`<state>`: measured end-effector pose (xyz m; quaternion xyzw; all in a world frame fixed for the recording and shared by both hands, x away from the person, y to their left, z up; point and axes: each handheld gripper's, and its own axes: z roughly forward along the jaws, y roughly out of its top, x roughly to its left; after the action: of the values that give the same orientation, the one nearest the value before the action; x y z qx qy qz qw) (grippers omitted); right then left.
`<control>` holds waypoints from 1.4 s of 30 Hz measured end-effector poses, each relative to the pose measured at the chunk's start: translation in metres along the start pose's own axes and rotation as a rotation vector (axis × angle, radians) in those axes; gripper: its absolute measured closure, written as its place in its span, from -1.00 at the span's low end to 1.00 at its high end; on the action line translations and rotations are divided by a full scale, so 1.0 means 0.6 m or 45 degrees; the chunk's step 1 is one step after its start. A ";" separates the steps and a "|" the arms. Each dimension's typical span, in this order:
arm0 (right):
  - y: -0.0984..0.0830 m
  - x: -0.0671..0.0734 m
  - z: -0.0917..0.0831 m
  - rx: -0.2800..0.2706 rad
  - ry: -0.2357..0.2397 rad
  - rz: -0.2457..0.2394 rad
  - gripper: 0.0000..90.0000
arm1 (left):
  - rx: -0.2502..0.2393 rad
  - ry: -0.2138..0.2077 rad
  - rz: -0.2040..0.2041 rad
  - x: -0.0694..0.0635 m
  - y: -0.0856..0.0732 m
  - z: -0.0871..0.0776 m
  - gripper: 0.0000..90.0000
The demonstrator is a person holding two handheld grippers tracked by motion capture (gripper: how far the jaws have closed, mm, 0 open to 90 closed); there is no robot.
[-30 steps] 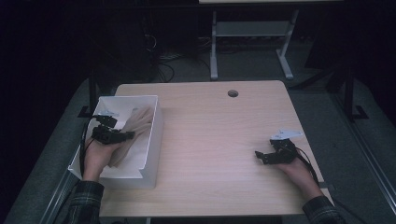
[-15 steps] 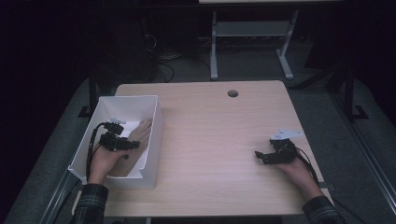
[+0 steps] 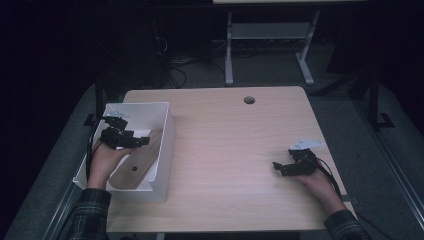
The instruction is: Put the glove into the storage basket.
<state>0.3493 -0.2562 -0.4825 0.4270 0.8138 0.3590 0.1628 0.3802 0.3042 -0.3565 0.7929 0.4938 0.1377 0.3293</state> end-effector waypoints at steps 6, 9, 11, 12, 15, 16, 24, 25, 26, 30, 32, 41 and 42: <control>0.000 0.000 0.000 0.003 0.000 -0.001 -0.68 | -0.059 -0.053 0.042 -0.027 0.041 -0.023 -0.47; 0.000 0.000 0.000 0.000 0.000 0.000 -0.68 | -0.084 -0.086 0.057 -0.038 0.051 -0.028 -0.47; 0.000 0.000 0.000 -0.001 0.000 0.000 -0.68 | -0.106 -0.113 0.076 -0.050 0.060 -0.032 -0.47; 0.000 0.000 0.000 -0.002 0.000 0.000 -0.68 | -0.123 -0.143 0.091 -0.062 0.067 -0.034 -0.47; 0.000 0.000 0.000 0.003 0.000 -0.001 -0.68 | -0.144 -0.184 0.102 -0.078 0.074 -0.035 -0.47; 0.000 0.000 0.000 -0.002 0.000 0.001 -0.68 | -0.147 -0.195 0.106 -0.084 0.076 -0.035 -0.47; 0.000 0.000 0.000 0.002 0.000 0.000 -0.68 | -0.154 -0.259 0.161 -0.124 0.092 -0.023 -0.47; 0.000 0.000 0.000 0.000 -0.001 0.001 -0.68 | -0.151 -0.266 0.168 -0.129 0.094 -0.021 -0.47; 0.000 0.000 0.000 0.003 0.000 0.000 -0.68 | -0.145 -0.270 0.180 -0.133 0.095 -0.019 -0.47; 0.000 0.000 0.000 0.003 0.000 0.000 -0.68 | -0.146 -0.294 0.202 -0.154 0.101 -0.009 -0.47; 0.000 0.000 0.000 0.003 0.000 0.001 -0.68 | -0.140 -0.309 0.210 -0.164 0.102 -0.003 -0.47; 0.000 0.001 0.000 0.000 -0.003 0.005 -0.68 | -0.123 -0.357 0.237 -0.205 0.100 0.029 -0.47; 0.000 0.001 0.000 0.000 -0.003 0.005 -0.68 | -0.121 -0.363 0.240 -0.209 0.098 0.035 -0.46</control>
<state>0.3489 -0.2559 -0.4825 0.4290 0.8128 0.3588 0.1630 0.3728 0.1690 -0.3199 0.8307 0.3587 0.0775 0.4187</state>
